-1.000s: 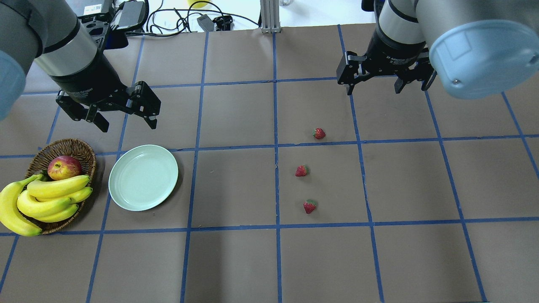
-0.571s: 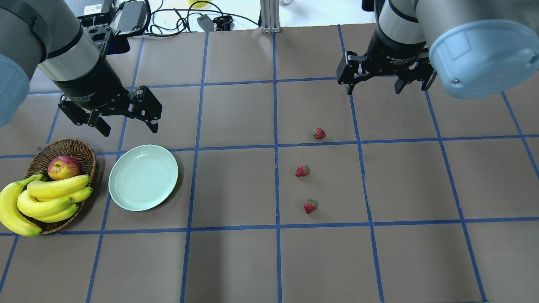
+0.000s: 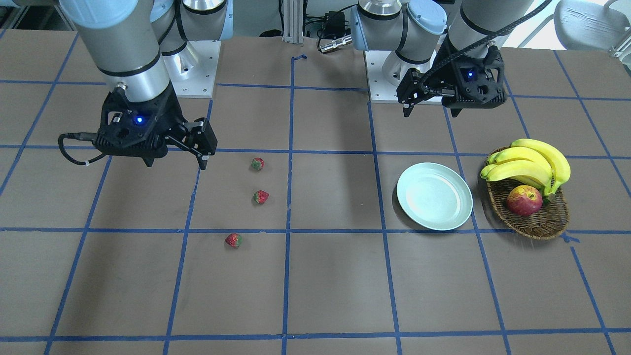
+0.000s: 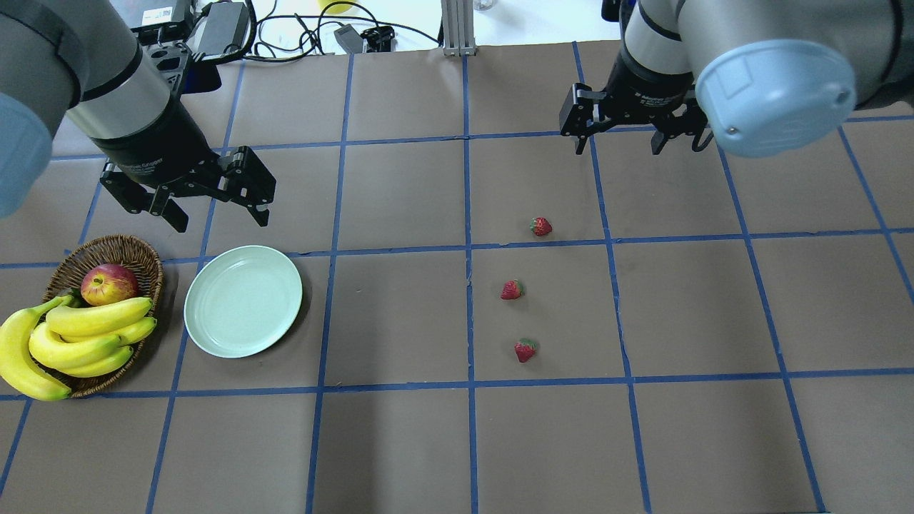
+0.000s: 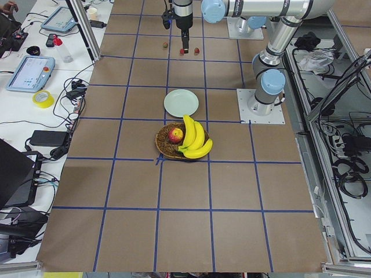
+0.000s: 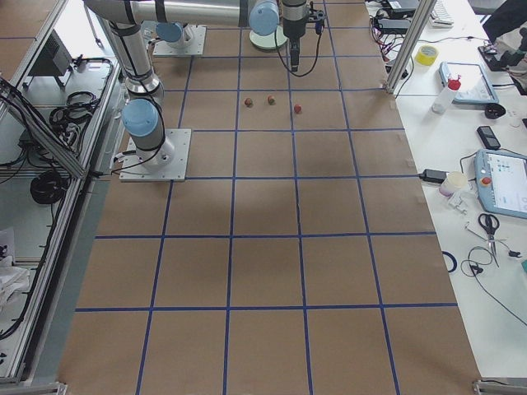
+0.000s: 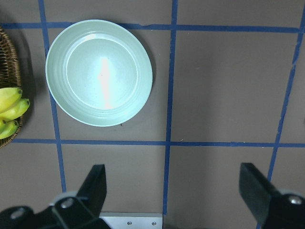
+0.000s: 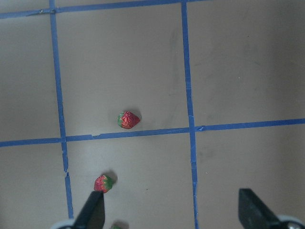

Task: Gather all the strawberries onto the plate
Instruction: 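Move the right gripper toward the farthest strawberry, then lower the right gripper and grasp the farthest strawberry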

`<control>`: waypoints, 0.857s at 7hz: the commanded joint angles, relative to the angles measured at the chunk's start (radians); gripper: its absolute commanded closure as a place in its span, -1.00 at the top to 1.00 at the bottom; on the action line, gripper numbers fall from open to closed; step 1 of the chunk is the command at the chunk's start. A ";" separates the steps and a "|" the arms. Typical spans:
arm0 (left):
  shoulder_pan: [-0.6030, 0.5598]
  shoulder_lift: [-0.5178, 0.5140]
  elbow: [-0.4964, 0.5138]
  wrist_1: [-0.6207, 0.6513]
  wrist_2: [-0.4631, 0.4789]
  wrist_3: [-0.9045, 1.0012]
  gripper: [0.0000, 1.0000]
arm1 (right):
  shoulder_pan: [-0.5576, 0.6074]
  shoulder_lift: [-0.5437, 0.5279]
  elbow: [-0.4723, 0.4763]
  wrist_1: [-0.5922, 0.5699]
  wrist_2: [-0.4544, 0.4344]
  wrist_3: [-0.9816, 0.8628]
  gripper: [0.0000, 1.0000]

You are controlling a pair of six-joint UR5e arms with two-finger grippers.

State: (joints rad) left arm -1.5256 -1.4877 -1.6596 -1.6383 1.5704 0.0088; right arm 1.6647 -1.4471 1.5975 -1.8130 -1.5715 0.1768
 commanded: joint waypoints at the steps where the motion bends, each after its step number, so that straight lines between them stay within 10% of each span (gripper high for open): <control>1: 0.002 0.001 -0.002 0.001 -0.003 0.000 1.00 | 0.010 0.107 0.001 -0.032 0.001 0.101 1.00; 6: -0.001 0.006 -0.005 -0.008 0.003 0.000 1.00 | 0.027 0.293 0.179 -0.419 0.047 0.184 1.00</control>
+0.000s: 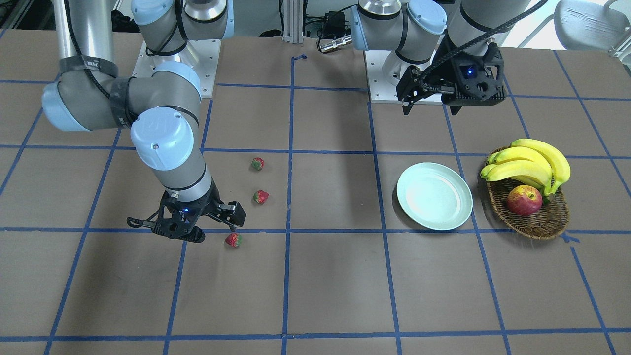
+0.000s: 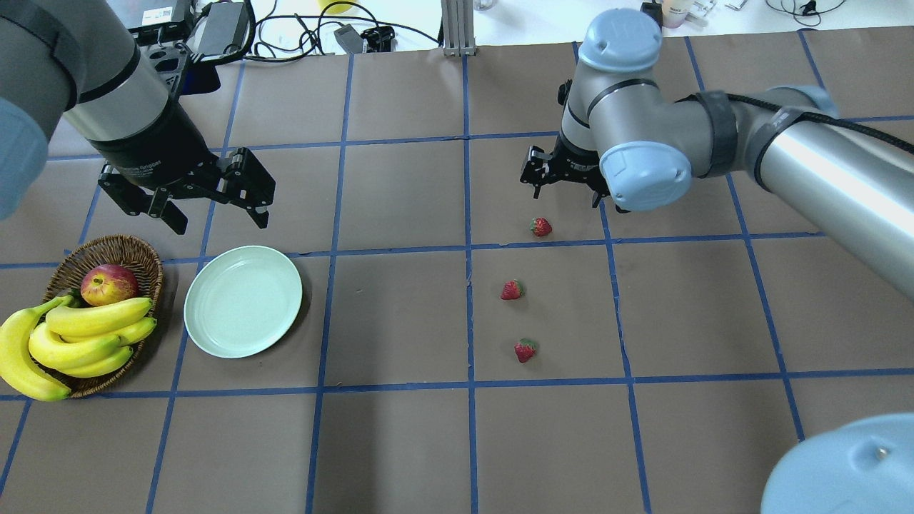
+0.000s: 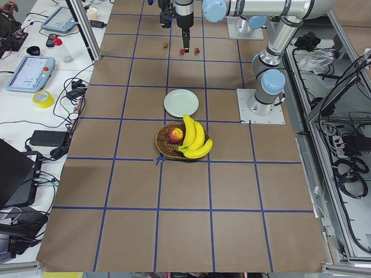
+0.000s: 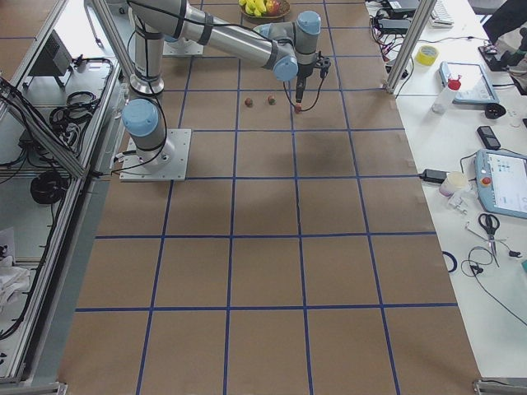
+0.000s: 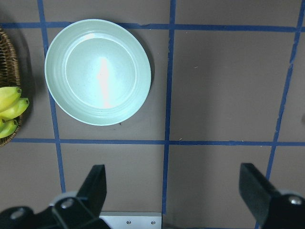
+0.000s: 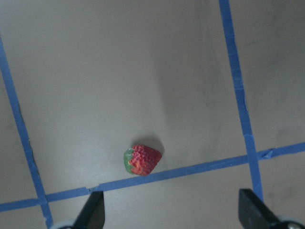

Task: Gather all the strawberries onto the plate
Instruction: 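Lower the right gripper and grasp the farthest strawberry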

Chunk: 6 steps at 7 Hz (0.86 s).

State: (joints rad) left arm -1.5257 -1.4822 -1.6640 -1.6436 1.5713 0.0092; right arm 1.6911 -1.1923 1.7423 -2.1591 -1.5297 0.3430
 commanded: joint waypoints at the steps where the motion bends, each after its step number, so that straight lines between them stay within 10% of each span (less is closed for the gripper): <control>1: 0.002 -0.007 0.000 -0.001 0.001 0.006 1.00 | 0.007 0.080 0.037 -0.124 0.005 0.037 1.00; 6: 0.001 -0.007 -0.005 0.005 0.001 0.011 1.00 | 0.018 0.122 0.055 -0.176 0.006 0.040 0.52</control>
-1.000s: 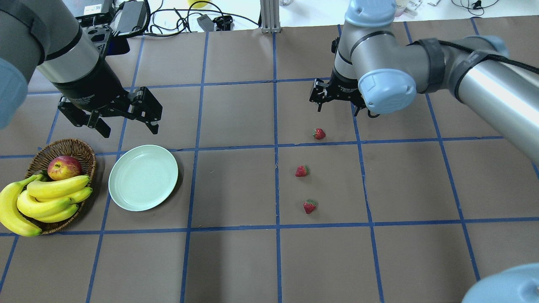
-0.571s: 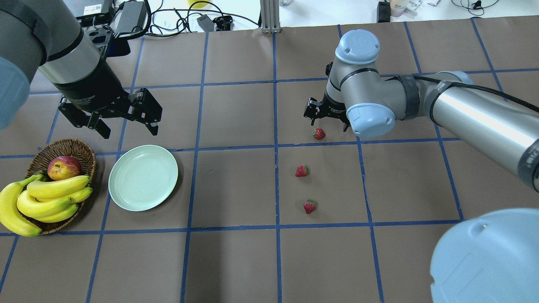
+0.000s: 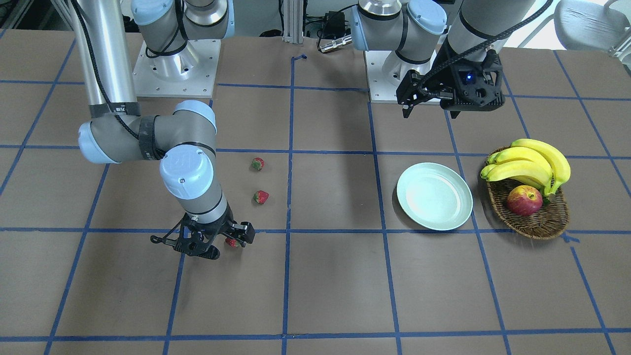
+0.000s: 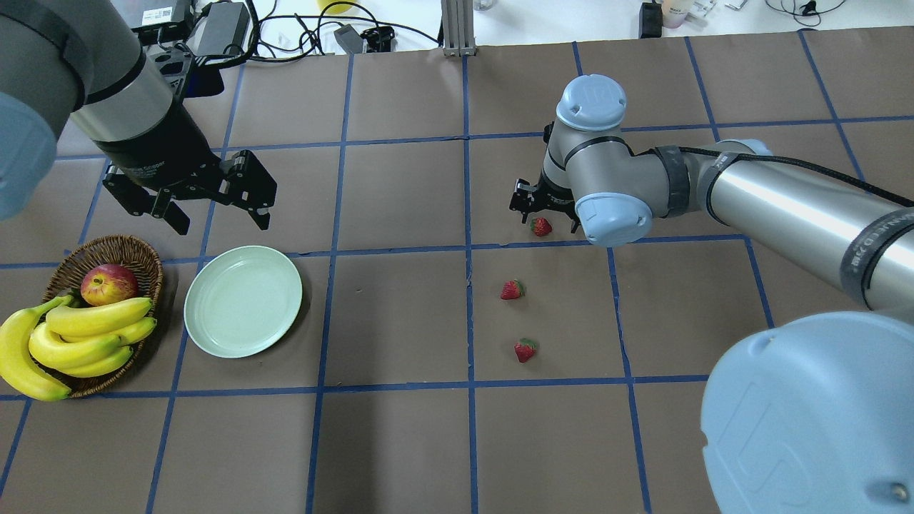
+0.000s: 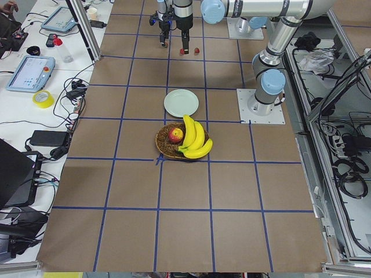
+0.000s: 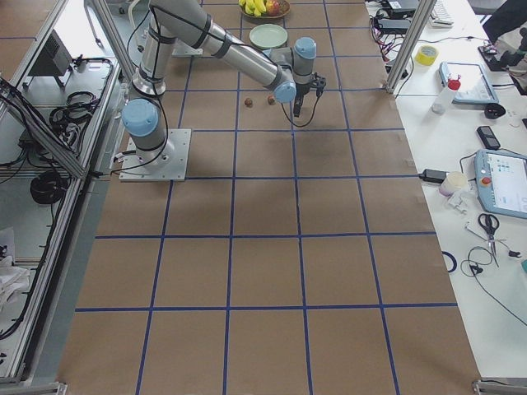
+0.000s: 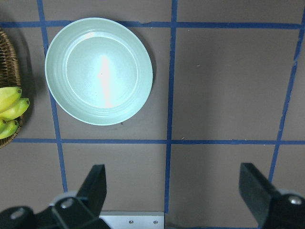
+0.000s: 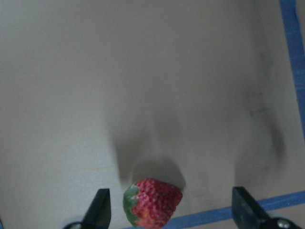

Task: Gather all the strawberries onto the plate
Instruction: 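Lower the right gripper and grasp the farthest strawberry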

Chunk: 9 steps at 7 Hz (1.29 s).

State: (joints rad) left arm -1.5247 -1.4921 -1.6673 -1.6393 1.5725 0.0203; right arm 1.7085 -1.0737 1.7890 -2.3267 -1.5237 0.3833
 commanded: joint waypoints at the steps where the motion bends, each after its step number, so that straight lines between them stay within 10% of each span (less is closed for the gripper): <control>1: 0.000 0.000 -0.003 0.001 0.000 0.000 1.00 | 0.000 0.003 0.009 -0.008 0.019 0.000 0.16; 4: -0.002 0.001 -0.003 0.000 0.000 0.000 1.00 | 0.000 0.000 0.006 -0.008 0.019 -0.006 -0.33; 9: -0.002 0.004 -0.012 0.012 0.000 0.000 1.00 | 0.161 -0.061 -0.031 -0.011 0.070 0.154 -0.36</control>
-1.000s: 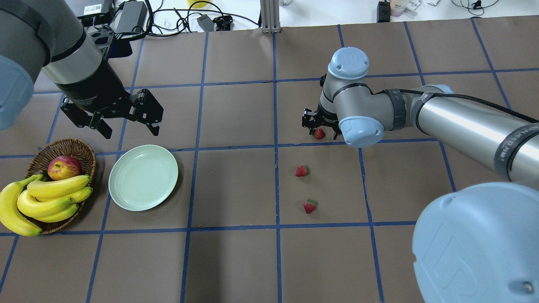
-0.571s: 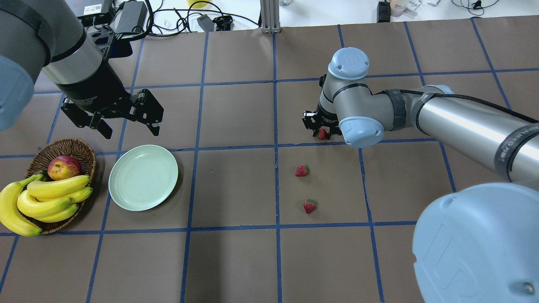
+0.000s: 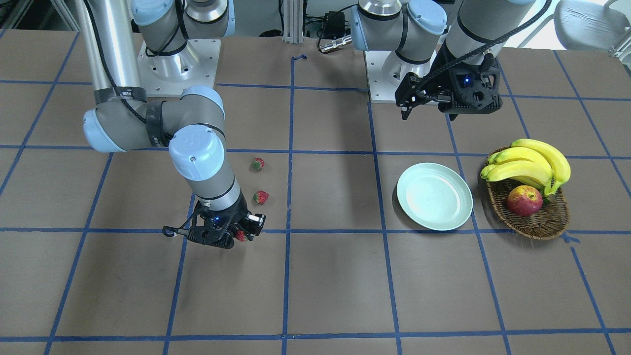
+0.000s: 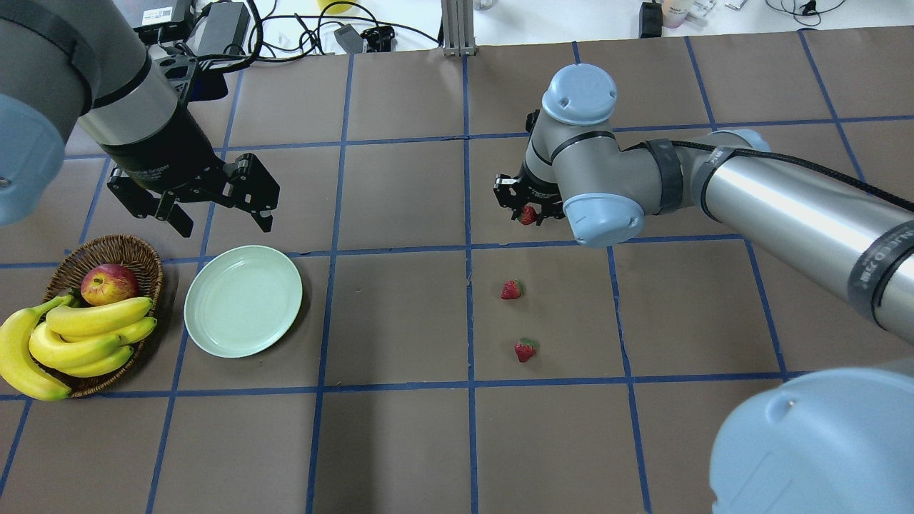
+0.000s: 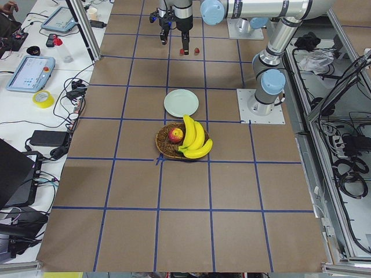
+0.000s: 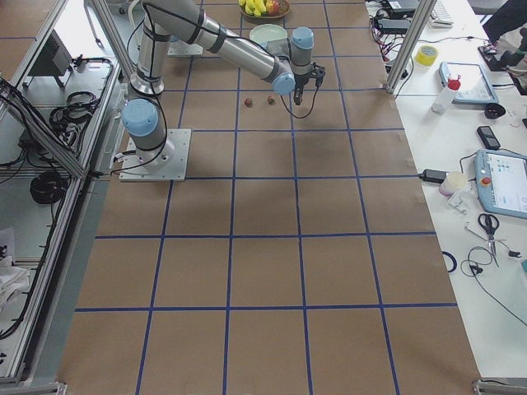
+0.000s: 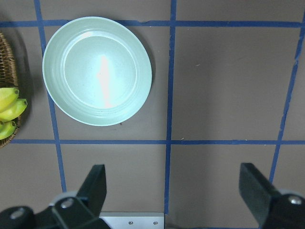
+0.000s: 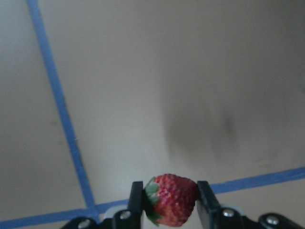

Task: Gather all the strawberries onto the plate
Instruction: 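Carry the strawberry toward the plate and release it on the table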

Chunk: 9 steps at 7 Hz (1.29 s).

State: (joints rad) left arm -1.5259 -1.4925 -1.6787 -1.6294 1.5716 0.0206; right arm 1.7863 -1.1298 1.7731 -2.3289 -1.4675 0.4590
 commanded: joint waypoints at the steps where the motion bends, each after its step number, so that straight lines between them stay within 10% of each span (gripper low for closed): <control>1: 0.000 0.009 -0.001 -0.001 0.008 -0.001 1.00 | 0.155 0.007 -0.047 -0.007 0.015 0.125 -0.36; 7: 0.001 0.007 -0.001 0.003 0.016 -0.001 1.00 | 0.278 0.096 -0.040 -0.007 0.026 0.147 -0.05; 8: 0.000 0.006 -0.003 0.003 0.015 0.001 1.00 | 0.278 0.090 -0.037 0.002 0.024 0.147 0.99; 9: 0.003 0.000 -0.001 0.008 0.011 0.001 1.00 | 0.277 0.087 -0.037 0.008 0.010 0.145 1.00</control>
State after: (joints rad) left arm -1.5250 -1.4886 -1.6804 -1.6248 1.5856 0.0211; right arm 2.0642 -1.0398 1.7349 -2.3285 -1.4462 0.6056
